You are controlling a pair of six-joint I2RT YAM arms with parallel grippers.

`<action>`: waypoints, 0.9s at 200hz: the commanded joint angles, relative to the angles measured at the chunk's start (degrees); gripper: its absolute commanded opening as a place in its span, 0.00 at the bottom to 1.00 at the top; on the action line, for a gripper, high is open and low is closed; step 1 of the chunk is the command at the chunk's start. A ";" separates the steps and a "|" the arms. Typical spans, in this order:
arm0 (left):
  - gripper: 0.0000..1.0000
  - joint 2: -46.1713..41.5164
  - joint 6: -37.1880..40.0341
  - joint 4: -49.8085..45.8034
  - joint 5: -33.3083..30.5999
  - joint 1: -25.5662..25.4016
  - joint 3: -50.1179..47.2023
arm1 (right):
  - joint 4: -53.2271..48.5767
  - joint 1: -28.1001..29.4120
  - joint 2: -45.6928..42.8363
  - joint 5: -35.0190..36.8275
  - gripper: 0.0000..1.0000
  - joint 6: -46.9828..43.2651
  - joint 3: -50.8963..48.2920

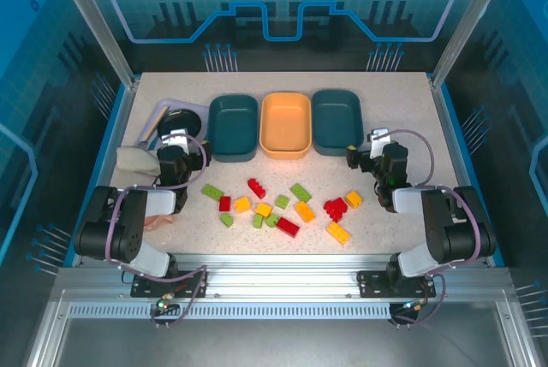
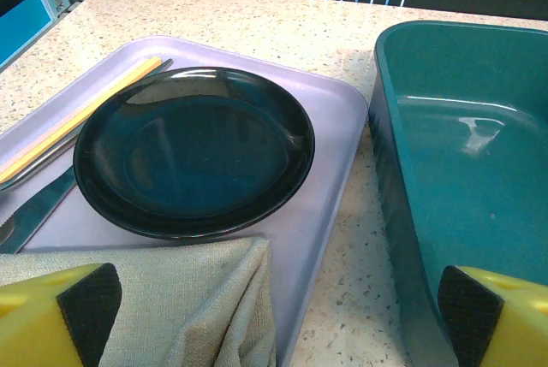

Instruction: Sort the legos into containers by color

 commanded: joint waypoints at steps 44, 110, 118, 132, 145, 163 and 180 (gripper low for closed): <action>0.99 0.36 -0.33 1.02 -0.74 0.13 -0.80 | 0.64 -0.73 0.53 -0.84 1.00 -0.52 0.35; 0.99 0.34 -0.33 0.98 -0.71 0.13 -0.79 | 0.64 -0.65 0.47 -0.84 1.00 -0.56 0.29; 0.99 0.31 -0.32 0.93 -0.67 0.13 -0.78 | 0.64 -0.73 0.47 -0.84 1.00 -0.59 0.30; 0.99 -0.26 0.10 0.74 -0.38 0.07 -0.71 | 0.80 -0.69 0.15 -0.41 1.00 -0.30 0.28; 0.99 -4.45 1.23 -8.47 -3.33 -1.69 2.53 | -7.08 -0.37 -4.05 2.06 1.00 0.17 2.46; 0.99 -11.00 1.64 -19.44 -9.54 -4.90 7.20 | -17.03 1.33 -11.56 7.59 1.00 0.60 6.84; 0.99 -17.09 -2.02 -22.83 -12.86 -7.65 9.40 | -21.57 3.69 -19.97 12.67 1.00 1.24 10.26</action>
